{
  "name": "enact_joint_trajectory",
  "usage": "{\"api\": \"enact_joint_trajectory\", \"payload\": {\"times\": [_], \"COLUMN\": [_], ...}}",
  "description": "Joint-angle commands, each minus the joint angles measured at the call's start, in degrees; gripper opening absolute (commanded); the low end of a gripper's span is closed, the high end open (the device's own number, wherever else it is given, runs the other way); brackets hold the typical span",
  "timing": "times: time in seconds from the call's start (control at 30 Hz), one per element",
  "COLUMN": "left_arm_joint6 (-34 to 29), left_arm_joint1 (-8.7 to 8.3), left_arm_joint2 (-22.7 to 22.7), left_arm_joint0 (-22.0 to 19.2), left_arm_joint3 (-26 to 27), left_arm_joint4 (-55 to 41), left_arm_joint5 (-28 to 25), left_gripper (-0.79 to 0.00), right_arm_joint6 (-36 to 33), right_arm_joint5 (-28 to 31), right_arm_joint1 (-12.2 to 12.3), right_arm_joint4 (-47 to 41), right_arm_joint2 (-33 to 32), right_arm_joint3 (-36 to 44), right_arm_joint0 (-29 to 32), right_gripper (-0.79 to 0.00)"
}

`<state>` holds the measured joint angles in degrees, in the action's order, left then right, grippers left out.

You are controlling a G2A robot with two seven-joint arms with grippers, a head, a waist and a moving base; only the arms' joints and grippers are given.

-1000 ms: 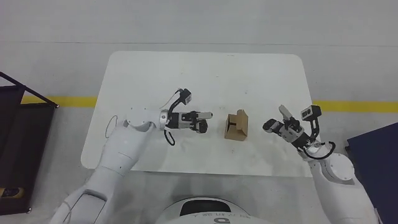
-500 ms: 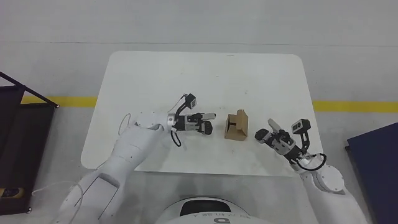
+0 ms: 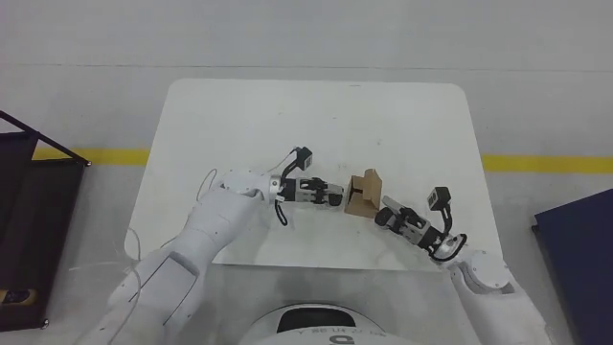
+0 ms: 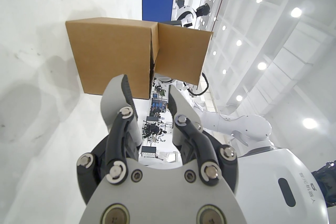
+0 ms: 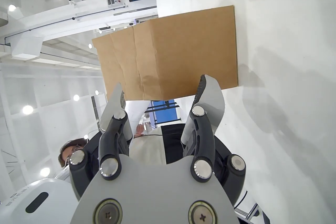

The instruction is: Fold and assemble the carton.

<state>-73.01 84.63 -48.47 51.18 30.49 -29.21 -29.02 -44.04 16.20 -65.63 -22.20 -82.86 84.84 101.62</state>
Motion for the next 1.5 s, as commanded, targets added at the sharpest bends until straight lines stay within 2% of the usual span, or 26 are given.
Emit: {"api": "enact_joint_trajectory", "payload": {"times": [0.0, 0.07, 0.2, 0.27, 0.3, 0.47, 0.77, 0.97, 1.27, 1.47], "left_arm_joint6": [-0.1, -0.4, -0.9, -1.2, -1.2, -1.1, -1.0, -1.1, -1.0, -0.3], "left_arm_joint1": [0.27, 0.54, 0.97, 1.18, 1.29, 1.77, 2.34, 2.14, 0.79, 0.37], "left_arm_joint2": [0.2, 0.4, 0.7, 0.9, 1.0, 1.5, 1.8, 1.1, -0.3, -1.1], "left_arm_joint0": [-0.3, -0.6, -1.2, -1.3, -1.4, -1.7, -2.1, -1.8, -1.1, -1.2], "left_arm_joint3": [-0.7, -1.4, -2.5, -3.0, -3.1, -3.7, -4.6, -4.6, -3.3, -3.8], "left_arm_joint4": [-0.2, -0.5, -0.6, -0.6, -0.6, -0.4, -0.8, -2.4, -3.2, -3.8], "left_arm_joint5": [-0.2, -0.4, -1.0, -1.1, -1.0, -1.2, -1.3, -1.2, -1.3, -1.9], "left_gripper": [-0.591, -0.542, -0.394, -0.24, -0.222, -0.24, -0.394, -0.4, -0.406, -0.449], "right_arm_joint6": [0.1, 0.3, 1.5, 2.0, 2.2, 2.9, 3.8, 4.3, 4.6, 5.0], "right_arm_joint5": [-0.1, -0.1, 0.4, 0.6, 0.7, 0.6, 0.0, -0.5, -1.1, -0.9], "right_arm_joint1": [0.0, 0.0, 0.1, 0.1, 0.1, 0.2, 0.4, 0.5, 0.6, 0.7], "right_arm_joint4": [0.4, 0.8, 3.5, 4.4, 5.0, 7.1, 9.7, 10.3, 10.6, 10.0], "right_arm_joint2": [0.1, 0.3, 0.8, 1.3, 1.4, 2.2, 2.8, 3.1, 3.6, 3.4], "right_arm_joint3": [0.0, -0.1, -0.3, -0.4, -0.4, -0.5, -0.3, -0.1, 0.1, 0.6], "right_arm_joint0": [-0.2, -0.5, -0.9, -1.1, -1.2, -1.6, -1.8, -2.1, -2.6, -2.6], "right_gripper": [-0.243, -0.231, -0.206, -0.203, -0.209, -0.243, -0.357, -0.394, -0.428, -0.434]}}
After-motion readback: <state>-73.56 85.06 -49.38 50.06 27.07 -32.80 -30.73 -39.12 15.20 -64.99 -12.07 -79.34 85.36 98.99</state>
